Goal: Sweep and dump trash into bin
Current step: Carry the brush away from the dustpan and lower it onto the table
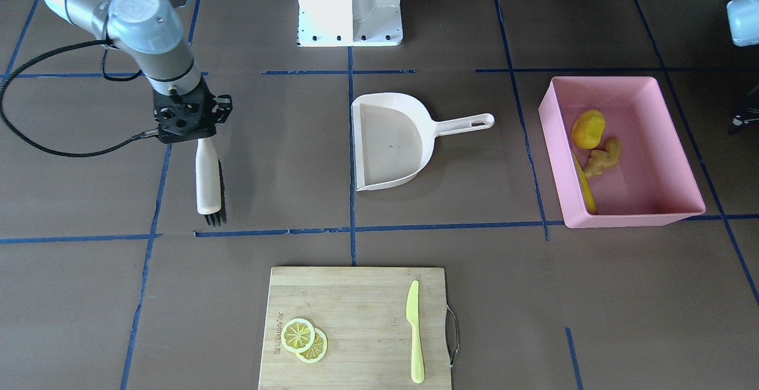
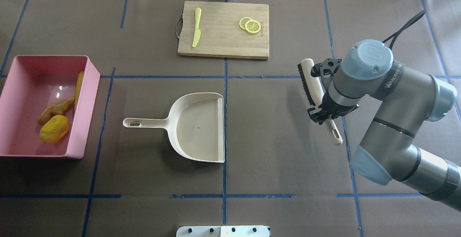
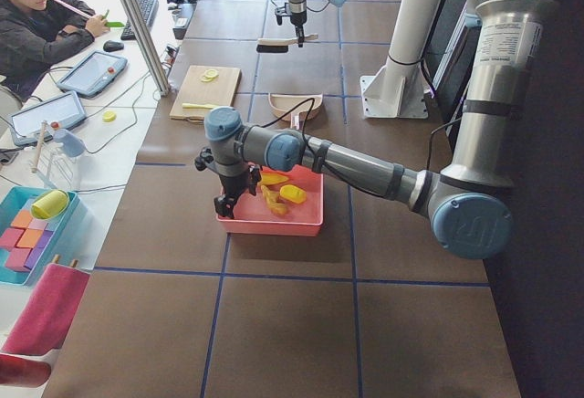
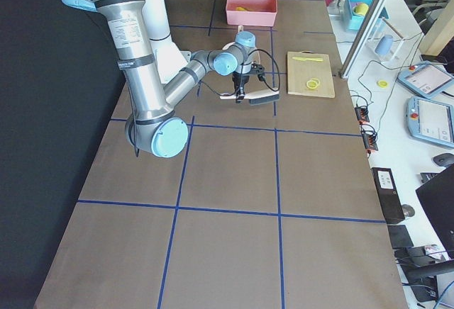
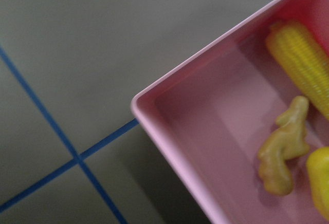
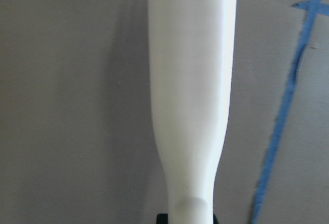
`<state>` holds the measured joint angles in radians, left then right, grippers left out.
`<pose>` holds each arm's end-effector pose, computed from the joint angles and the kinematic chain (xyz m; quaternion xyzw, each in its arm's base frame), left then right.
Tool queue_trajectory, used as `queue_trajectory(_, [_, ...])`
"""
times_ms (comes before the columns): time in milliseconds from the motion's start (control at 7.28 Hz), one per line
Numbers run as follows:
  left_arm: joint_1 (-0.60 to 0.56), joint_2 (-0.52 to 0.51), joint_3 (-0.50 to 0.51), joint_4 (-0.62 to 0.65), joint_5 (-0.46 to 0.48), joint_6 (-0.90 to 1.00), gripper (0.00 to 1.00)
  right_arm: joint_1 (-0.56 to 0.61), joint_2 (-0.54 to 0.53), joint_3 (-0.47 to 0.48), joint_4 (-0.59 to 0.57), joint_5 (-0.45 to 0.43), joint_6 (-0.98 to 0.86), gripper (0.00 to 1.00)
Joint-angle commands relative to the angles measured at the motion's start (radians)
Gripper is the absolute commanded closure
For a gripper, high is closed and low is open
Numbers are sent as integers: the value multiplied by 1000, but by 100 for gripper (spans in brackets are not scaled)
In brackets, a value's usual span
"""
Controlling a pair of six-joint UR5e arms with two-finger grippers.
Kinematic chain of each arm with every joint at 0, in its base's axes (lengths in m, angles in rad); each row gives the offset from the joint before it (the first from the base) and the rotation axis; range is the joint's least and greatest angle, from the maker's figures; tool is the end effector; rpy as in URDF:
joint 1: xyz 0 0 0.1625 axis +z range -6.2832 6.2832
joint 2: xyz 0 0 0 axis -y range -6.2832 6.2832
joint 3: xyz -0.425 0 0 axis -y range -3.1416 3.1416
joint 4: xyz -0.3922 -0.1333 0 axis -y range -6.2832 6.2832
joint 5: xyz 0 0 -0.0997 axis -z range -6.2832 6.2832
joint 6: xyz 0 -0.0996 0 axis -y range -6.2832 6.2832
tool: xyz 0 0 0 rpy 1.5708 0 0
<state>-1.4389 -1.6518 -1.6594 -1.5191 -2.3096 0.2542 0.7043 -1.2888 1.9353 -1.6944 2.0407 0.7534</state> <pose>0.0039 -0.5327 0.5813 0.0769 0.3564 0.1995 0.9095 -0.3712 -0.4311 0.3616 0.0105 -0.3371 -0.1132 0.9346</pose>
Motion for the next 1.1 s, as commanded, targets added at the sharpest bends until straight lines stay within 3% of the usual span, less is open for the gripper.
queue_trajectory(0, [-83,32,87,-9,-14,13,0,128,-174,63,1,47,-181,100])
queue_trajectory(137, [-87,62,99,-12,-95,13,0,192,-251,70,1,73,-274,100])
queue_trajectory(412, [-91,104,104,-35,-97,11,0,279,-404,73,31,124,-386,100])
queue_trajectory(687, [-100,104,96,-21,-91,1,0,320,-544,-2,286,136,-388,100])
queue_trajectory(962, [-132,93,66,26,-48,11,0,322,-576,-102,431,142,-387,100])
